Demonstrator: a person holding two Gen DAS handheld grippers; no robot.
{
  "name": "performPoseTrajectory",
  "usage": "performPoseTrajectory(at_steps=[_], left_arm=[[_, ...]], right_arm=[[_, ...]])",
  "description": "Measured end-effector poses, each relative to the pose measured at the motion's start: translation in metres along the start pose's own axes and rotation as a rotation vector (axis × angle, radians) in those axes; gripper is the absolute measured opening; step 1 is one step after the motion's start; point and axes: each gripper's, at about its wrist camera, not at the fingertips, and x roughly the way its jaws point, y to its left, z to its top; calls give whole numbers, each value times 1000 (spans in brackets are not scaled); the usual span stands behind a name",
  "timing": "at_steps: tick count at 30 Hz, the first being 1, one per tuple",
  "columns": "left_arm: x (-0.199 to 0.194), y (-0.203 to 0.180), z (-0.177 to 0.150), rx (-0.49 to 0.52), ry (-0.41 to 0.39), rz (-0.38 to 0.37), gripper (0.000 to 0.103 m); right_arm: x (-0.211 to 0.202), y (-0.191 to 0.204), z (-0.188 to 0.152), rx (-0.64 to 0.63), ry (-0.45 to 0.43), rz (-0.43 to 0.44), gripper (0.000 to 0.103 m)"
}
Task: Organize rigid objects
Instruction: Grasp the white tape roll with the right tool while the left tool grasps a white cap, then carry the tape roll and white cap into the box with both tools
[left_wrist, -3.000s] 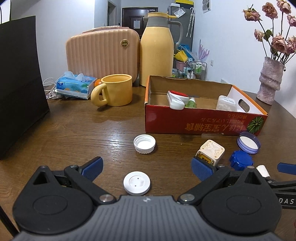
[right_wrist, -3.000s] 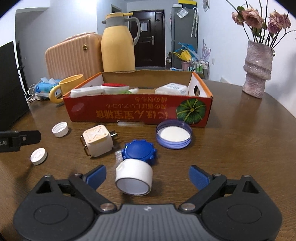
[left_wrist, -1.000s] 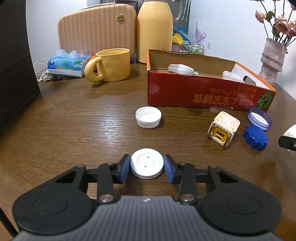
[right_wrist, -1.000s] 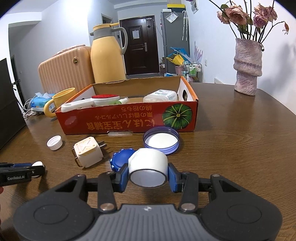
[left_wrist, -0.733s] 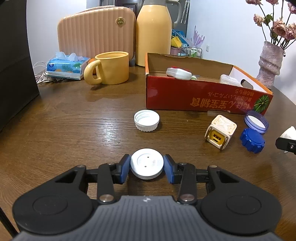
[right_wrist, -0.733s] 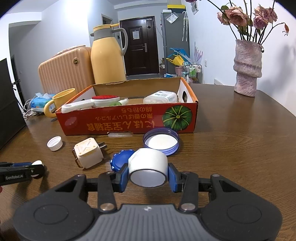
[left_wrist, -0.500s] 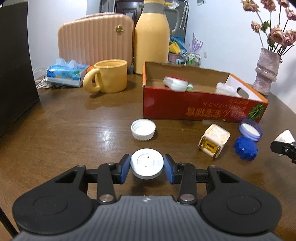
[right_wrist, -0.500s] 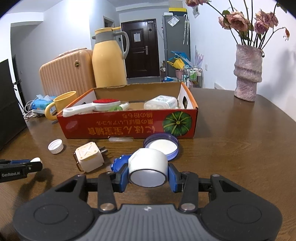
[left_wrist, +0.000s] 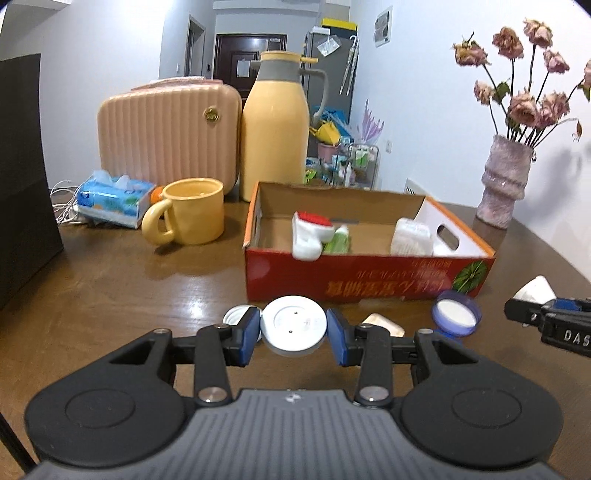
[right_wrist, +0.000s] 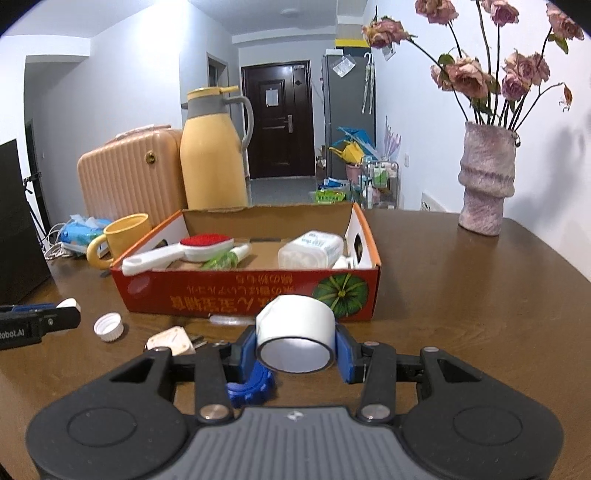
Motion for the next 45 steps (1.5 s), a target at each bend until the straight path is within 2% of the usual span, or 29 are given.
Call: performPoseTrajectory(at_steps=[10, 21, 34, 45], left_arm=[[0, -21, 25, 10, -58, -24, 40], [17, -43, 48, 23, -81, -42, 40], [57, -57, 66, 18, -75, -49, 40], [92, -60, 78, 10, -70, -30, 40]], right_arm=[[1, -2, 20, -7, -43, -2, 42], [13, 0, 42, -25, -80, 9, 42], [38, -1, 58, -27, -95, 11, 42], [77, -2, 70, -24, -86, 11, 42]])
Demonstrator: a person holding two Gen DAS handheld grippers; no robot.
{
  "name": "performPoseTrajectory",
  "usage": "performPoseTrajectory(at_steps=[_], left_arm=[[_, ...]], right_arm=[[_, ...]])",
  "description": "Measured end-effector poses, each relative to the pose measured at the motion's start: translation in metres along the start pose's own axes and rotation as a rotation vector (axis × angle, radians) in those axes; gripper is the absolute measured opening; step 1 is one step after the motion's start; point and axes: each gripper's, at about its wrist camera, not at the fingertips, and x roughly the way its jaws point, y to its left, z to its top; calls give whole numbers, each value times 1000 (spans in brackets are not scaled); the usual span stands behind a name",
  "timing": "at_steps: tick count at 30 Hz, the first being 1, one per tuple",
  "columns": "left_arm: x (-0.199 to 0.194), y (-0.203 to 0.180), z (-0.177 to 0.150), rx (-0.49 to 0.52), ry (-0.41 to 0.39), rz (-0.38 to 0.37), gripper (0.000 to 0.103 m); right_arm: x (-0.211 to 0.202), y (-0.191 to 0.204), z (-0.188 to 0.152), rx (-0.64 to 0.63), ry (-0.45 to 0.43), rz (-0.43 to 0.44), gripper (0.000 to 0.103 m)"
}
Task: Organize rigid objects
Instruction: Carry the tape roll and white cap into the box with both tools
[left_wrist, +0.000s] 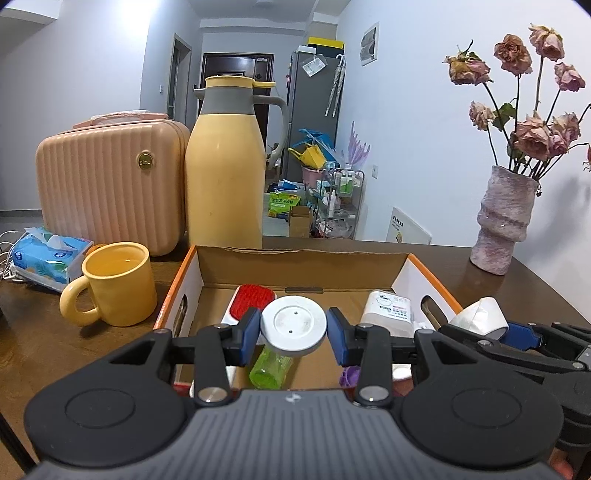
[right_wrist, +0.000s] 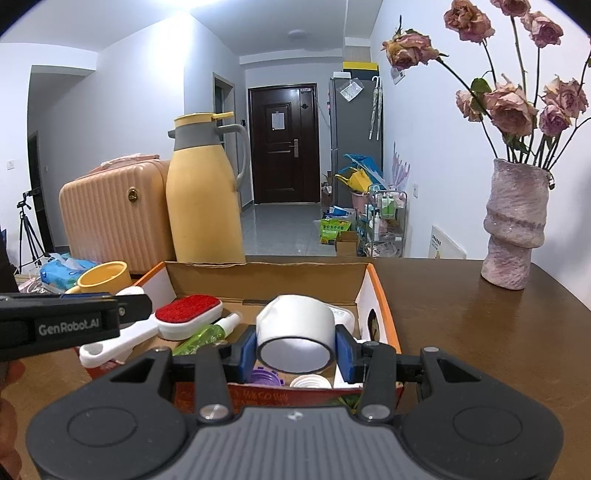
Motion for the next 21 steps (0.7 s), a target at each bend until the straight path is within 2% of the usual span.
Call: performPoseTrajectory(at_steps=[21], left_arm=[[54, 3, 10, 1, 26, 19, 40]], right_arm=[[61, -4, 3, -1, 33, 0, 42]])
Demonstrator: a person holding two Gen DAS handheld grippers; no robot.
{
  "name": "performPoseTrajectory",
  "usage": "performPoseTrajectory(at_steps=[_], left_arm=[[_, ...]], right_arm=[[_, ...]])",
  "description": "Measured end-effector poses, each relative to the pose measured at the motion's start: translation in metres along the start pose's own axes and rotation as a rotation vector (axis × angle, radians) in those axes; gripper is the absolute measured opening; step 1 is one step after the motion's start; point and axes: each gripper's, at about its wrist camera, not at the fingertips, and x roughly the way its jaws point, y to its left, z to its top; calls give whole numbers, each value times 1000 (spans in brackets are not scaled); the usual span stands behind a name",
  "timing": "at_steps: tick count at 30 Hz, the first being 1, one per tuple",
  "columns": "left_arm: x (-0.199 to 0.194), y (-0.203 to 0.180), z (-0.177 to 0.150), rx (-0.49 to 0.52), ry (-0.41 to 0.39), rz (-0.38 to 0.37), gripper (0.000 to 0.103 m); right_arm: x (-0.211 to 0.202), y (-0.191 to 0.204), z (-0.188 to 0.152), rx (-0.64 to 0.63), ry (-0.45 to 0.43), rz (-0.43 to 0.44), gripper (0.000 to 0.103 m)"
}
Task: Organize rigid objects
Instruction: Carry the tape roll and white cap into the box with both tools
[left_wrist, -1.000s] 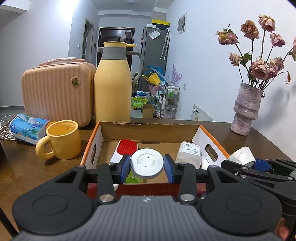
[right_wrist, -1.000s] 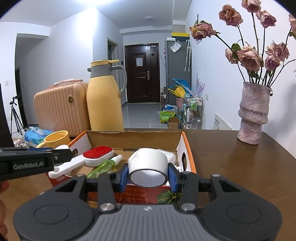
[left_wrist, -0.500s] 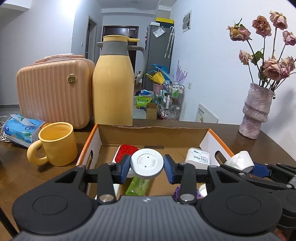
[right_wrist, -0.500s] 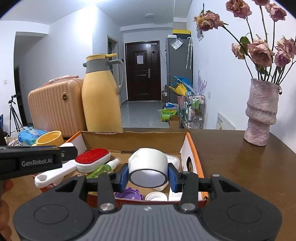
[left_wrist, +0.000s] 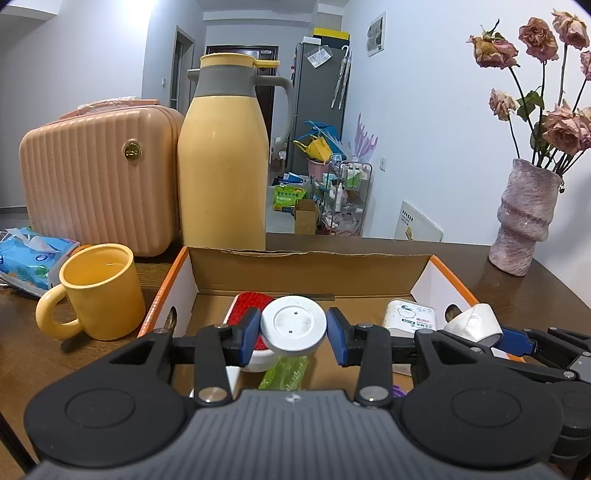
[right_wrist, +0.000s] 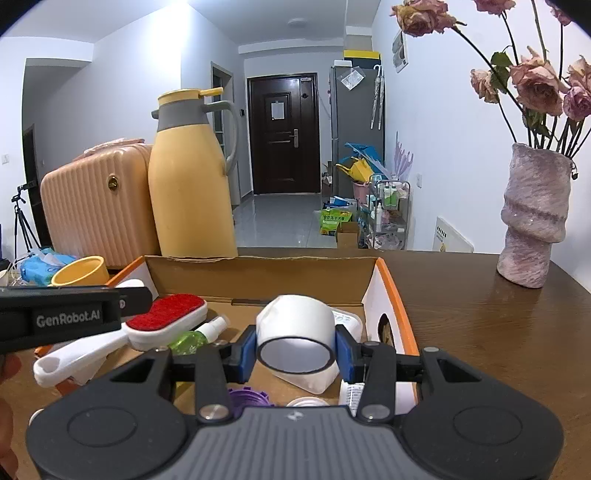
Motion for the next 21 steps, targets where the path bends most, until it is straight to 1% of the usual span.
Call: performPoseTrajectory(at_steps=[16, 21], left_arm=[[21, 1, -5, 35, 21, 24, 40], [20, 1, -6, 44, 11, 29, 40]], right_arm=[[22, -8, -7, -7, 26, 10, 42], [23, -9, -8, -10, 32, 8, 43]])
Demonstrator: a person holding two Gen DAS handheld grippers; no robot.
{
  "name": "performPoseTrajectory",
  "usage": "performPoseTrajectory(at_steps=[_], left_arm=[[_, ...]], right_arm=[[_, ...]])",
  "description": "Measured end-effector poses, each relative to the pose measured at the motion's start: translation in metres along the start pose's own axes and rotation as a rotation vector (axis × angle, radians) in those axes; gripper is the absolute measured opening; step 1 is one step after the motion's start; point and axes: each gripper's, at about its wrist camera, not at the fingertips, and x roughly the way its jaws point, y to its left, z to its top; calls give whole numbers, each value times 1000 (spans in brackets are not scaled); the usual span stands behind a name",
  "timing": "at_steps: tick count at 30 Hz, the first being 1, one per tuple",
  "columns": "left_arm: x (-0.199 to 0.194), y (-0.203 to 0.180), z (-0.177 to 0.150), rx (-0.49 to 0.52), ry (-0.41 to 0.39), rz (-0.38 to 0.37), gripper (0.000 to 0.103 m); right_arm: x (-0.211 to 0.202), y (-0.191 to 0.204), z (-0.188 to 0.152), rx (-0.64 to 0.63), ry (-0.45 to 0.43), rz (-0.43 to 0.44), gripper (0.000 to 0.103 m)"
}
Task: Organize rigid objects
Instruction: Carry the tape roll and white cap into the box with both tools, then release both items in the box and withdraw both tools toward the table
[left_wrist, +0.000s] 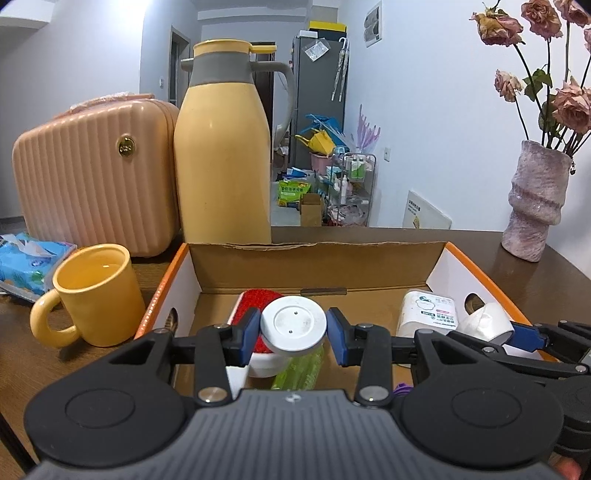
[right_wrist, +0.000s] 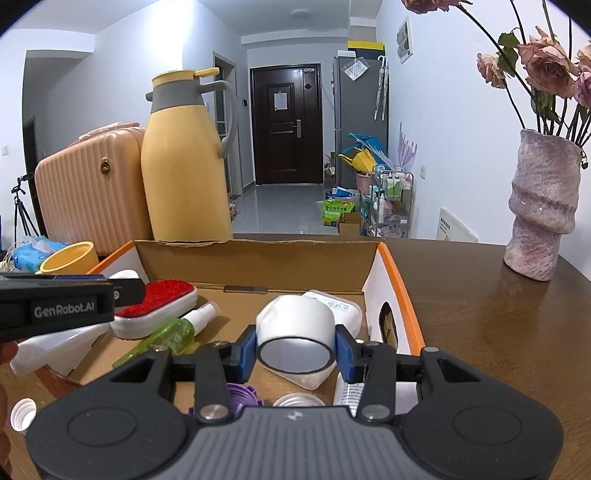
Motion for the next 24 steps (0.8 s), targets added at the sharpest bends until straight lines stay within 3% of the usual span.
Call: performPoseTrajectory(at_steps=[3, 5, 6, 7, 8, 10, 24], left_arm=[[0, 3, 0, -12, 1, -5, 42], [-1, 6, 0, -27, -4, 1, 65], [-2, 7, 0, -36, -10, 6, 72], [-3, 8, 1, -43, -19, 12, 82], [-4, 9, 1, -46, -23, 22, 93], [-5, 9, 1, -53, -36, 55, 103], [-7, 13, 1, -66, -38, 71, 103]], right_arm=[[1, 0, 1, 1, 15, 3, 45], [1, -1, 1, 8, 19, -4, 64], [0, -2, 2, 8, 16, -10, 84], [-2, -2, 2, 10, 6, -24, 93], [-3, -3, 2, 13, -5, -36, 94], [-6, -4, 3, 16, -29, -49, 101], [-7, -2, 3, 3, -27, -67, 103]])
